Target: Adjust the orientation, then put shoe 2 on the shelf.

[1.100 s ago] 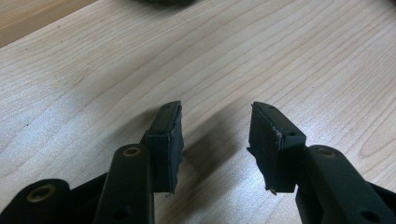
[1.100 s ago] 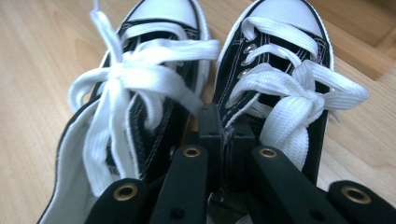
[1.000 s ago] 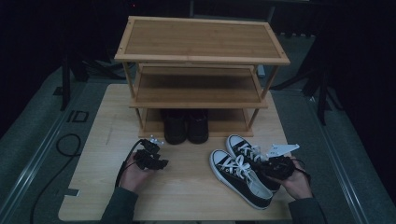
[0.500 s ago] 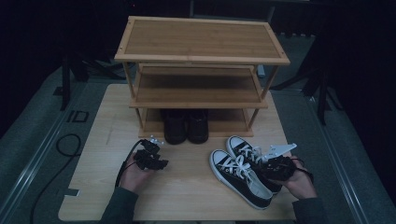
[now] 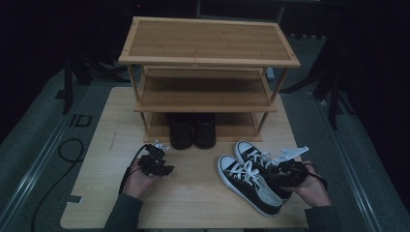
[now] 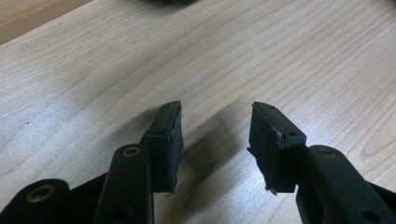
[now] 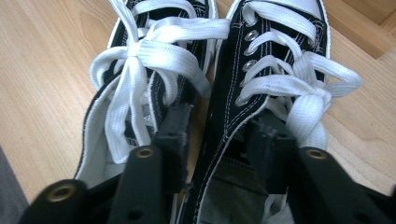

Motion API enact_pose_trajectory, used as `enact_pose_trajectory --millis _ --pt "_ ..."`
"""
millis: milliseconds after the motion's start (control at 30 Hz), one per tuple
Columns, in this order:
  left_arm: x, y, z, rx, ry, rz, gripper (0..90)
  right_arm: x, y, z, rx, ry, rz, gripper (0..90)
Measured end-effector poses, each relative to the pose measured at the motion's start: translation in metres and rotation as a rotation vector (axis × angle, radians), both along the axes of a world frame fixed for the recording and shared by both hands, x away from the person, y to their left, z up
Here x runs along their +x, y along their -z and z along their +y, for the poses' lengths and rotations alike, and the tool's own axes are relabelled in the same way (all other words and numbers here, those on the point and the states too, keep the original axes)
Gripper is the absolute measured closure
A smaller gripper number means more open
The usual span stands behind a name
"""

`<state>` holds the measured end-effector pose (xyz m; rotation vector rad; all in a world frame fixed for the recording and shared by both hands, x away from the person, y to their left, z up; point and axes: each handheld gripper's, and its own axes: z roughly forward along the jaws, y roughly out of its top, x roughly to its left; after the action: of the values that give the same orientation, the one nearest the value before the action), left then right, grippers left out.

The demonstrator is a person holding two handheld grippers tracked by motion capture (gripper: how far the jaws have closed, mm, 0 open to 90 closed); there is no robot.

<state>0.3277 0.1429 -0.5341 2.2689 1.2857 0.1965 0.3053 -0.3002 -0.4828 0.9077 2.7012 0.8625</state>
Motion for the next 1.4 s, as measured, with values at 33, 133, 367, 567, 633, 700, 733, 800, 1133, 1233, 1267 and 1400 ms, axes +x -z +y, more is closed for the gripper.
enact_pose_trajectory --millis 33,133,367,567,633,700,733,800,1133,1233,1267,1400 --pt "0.000 0.000 0.000 -0.001 -0.002 -0.003 54.5 -0.001 -0.001 0.000 -0.004 -0.004 -0.002 55.5" --pt "0.000 -0.001 0.000 -0.001 -0.001 -0.005 54.3 -0.003 -0.004 -0.001 -0.007 0.004 -0.001 52.0" --pt "0.001 0.000 0.001 0.002 -0.001 -0.001 54.3 -0.006 -0.012 -0.002 0.016 0.007 0.008 43.8" --pt "0.001 0.001 -0.001 0.006 0.000 0.000 54.0 -0.009 -0.011 -0.002 0.014 0.018 0.026 40.4" --pt "0.000 0.001 -0.001 0.005 0.000 0.000 54.0 -0.010 -0.010 -0.003 0.022 0.026 0.026 39.2" --pt "0.000 0.000 0.000 0.004 0.001 -0.002 53.8 -0.011 -0.009 -0.004 0.024 0.029 0.030 38.2" --pt "0.000 0.000 0.000 0.003 -0.001 -0.004 53.3 -0.011 -0.008 -0.004 0.025 0.036 0.030 37.9" --pt "0.000 0.000 0.000 -0.001 -0.003 -0.004 53.3 -0.011 -0.008 -0.004 0.025 0.037 0.032 37.7" --pt "0.000 0.000 0.000 0.006 -0.005 -0.003 52.6 -0.013 -0.009 -0.007 0.033 0.046 0.035 37.0" --pt "0.000 0.000 0.000 0.002 -0.007 -0.005 52.6 -0.014 -0.009 -0.007 0.025 0.045 0.036 36.7" --pt "0.000 -0.001 0.000 0.001 -0.006 -0.006 52.6 -0.014 -0.009 -0.007 0.023 0.048 0.040 36.1" --pt "0.001 0.000 0.000 0.002 -0.006 -0.004 52.6 -0.014 -0.007 -0.005 0.019 0.048 0.040 35.3"
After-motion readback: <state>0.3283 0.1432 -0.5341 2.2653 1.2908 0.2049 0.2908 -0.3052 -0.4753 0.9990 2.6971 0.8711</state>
